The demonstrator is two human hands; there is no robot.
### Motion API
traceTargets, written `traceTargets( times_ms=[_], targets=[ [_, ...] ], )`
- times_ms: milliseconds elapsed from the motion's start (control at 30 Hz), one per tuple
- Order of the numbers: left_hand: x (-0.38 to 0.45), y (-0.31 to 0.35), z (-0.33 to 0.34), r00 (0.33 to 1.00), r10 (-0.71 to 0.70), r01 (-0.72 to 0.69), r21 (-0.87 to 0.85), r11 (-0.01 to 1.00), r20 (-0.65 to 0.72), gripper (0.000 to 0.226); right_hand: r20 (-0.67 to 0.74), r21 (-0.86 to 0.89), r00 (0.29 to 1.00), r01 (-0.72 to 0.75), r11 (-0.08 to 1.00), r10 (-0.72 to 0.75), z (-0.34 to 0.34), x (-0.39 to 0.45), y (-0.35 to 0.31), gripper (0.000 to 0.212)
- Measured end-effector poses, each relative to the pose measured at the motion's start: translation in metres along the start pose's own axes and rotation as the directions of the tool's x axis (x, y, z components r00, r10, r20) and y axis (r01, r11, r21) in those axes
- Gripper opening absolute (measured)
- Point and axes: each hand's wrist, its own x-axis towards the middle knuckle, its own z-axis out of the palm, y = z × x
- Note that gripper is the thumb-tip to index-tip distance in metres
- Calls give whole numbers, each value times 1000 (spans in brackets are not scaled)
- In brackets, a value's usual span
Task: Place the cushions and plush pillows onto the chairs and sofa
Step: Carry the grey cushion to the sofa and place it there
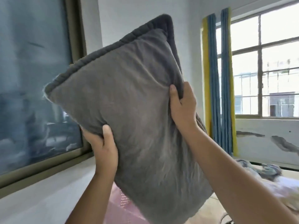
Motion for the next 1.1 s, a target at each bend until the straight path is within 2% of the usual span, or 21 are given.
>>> traceTargets(
  times_ms=[67,167,267,333,433,467,567,667,767,867,967,1033,1100],
  targets=[
    [-4,13,-39,1000,20,-22,85,996,17,94,78,48,995,-61,997,57,15,-22,-15,36],
    [-20,41,-93,999,6,4,288,958,-34,93,217,130,967,-167,977,137,30,-63,-37,44],
    [-55,73,-142,978,13,102,530,842,-208,66,388,234,897,-317,919,211,36,-115,-59,43],
    [-86,97,-174,927,16,240,628,740,-374,43,539,284,817,-405,869,204,36,-154,-76,41],
    [-144,130,-227,823,8,473,692,546,-568,31,766,264,626,-511,818,145,28,-221,-110,41],
    [-167,141,-246,791,18,530,699,479,-612,29,834,234,536,-558,796,131,21,-248,-123,40],
    [-253,175,-302,671,47,702,655,281,-740,23,976,78,201,-681,728,83,-12,-340,-165,37],
    [-343,226,-351,527,105,825,537,173,-843,21,998,-48,-56,-683,729,13,-57,-430,-216,38],
    [-418,298,-394,354,232,916,386,109,-906,20,970,-69,-216,-689,722,-114,-98,-499,-285,39],
    [-480,380,-434,208,353,961,257,100,-912,19,912,-3,-303,-679,734,-277,-135,-549,-374,38],
    [-530,462,-472,114,469,986,156,52,-876,35,840,78,-341,-693,717,-421,-169,-587,-472,37],
    [-557,511,-491,38,525,993,89,72,-850,42,772,120,-380,-702,702,-510,-189,-607,-531,37],
    [-581,551,-505,-67,559,994,-5,112,-827,50,694,136,-447,-689,712,-565,-208,-626,-579,35]
  ],
)
